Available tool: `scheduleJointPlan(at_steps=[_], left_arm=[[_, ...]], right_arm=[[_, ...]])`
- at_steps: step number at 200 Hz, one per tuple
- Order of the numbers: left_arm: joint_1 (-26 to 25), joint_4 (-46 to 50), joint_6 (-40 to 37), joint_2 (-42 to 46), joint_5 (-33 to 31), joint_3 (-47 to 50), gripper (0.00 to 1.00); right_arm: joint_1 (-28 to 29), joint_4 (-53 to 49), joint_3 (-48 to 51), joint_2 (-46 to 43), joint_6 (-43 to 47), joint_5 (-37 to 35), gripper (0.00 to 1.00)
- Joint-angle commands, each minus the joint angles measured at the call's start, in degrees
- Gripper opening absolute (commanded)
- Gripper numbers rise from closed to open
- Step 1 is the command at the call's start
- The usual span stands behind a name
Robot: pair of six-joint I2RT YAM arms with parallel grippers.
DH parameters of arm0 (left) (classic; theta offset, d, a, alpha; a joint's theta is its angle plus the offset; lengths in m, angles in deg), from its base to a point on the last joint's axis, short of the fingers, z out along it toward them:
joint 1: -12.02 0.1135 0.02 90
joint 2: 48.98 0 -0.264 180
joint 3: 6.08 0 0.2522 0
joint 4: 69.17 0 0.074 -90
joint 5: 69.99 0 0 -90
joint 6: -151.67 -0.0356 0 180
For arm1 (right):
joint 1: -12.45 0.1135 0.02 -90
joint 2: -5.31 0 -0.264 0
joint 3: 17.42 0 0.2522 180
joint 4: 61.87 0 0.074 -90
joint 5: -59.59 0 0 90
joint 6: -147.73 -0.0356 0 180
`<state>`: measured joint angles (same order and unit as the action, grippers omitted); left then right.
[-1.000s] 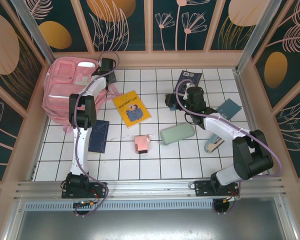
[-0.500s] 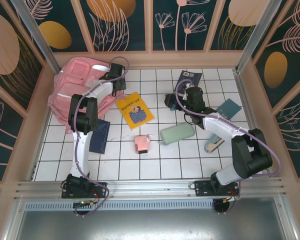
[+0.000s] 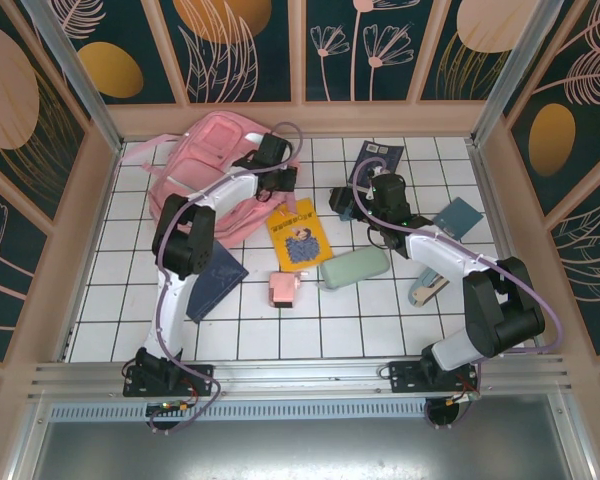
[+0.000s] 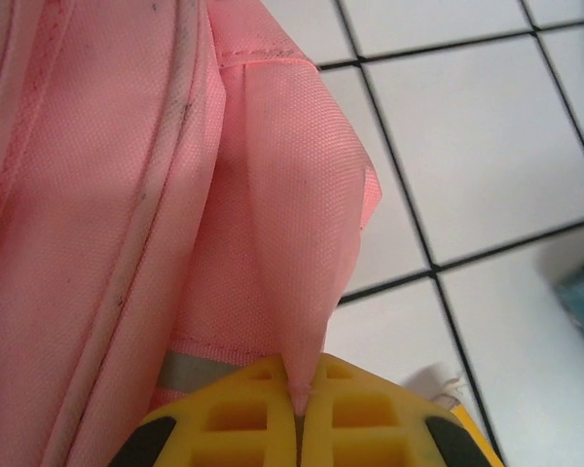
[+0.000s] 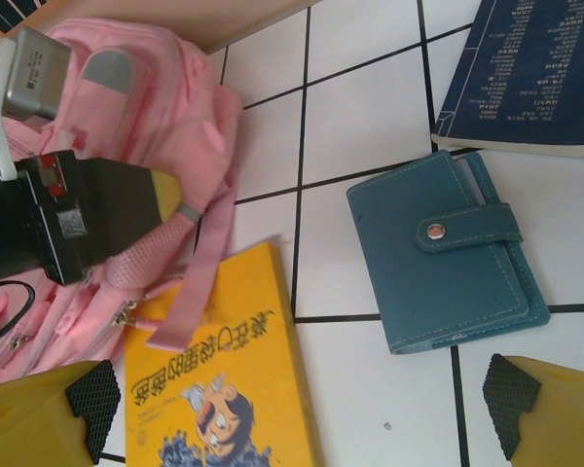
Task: Pack the student bag
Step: Move the student bag to the top-center of the table, then unzip the student bag at the top-center of the table.
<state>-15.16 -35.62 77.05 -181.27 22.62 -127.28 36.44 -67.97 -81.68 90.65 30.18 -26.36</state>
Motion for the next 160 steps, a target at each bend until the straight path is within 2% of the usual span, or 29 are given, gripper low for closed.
scheduleJointPlan(at_steps=[1, 7, 23, 33, 48, 56, 80, 107, 134, 160], left_arm=[[-2.78, -0.58, -2.09, 2.12, 4.45, -4.07, 0.0], [-2.79, -0.3, -1.56, 2.19, 3.6, -4.18, 0.0], [-2.76, 0.94, -1.07, 3.26, -0.69, -4.1, 0.27], [-2.65, 1.59, -0.72, 4.6, -2.53, -3.65, 0.39], [-2.7, 1.68, 1.07, 7.64, -6.36, -1.58, 0.45], [-2.62, 1.45, 1.95, 9.73, -8.03, 0.2, 0.52], [-2.46, 1.03, 5.3, 16.5, -13.77, 7.9, 0.49], [-1.61, -0.26, 11.62, 24.78, -16.1, 20.57, 0.46], [-1.47, -2.09, 17.44, 30.84, -15.05, 32.93, 0.45], [-1.46, -5.28, 23.15, 32.85, -10.89, 41.58, 0.43]], right_arm=[[0.11, 2.51, -0.77, 0.96, -1.28, -0.55, 0.99], [0.09, 2.62, -0.89, 1.07, -1.28, -0.46, 0.99], [0.05, 2.93, -1.5, 1.75, -1.28, 0.1, 0.99], [-0.02, 3.14, -2.03, 2.52, -1.36, 0.53, 0.99], [-0.16, 3.41, -3.08, 4.19, -1.58, 1.92, 0.97], [-0.17, 3.17, -4.1, 5.3, -2.0, 2.62, 0.96], [-0.04, 2.53, -7.78, 9.55, -2.66, 5.59, 0.9], [0.16, 2.21, -13.17, 15.06, -2.55, 6.56, 0.88], [0.27, 0.9, -20.47, 22.36, -2.03, 7.39, 0.82], [0.57, -0.9, -28.1, 30.27, -2.7, 7.61, 0.78]])
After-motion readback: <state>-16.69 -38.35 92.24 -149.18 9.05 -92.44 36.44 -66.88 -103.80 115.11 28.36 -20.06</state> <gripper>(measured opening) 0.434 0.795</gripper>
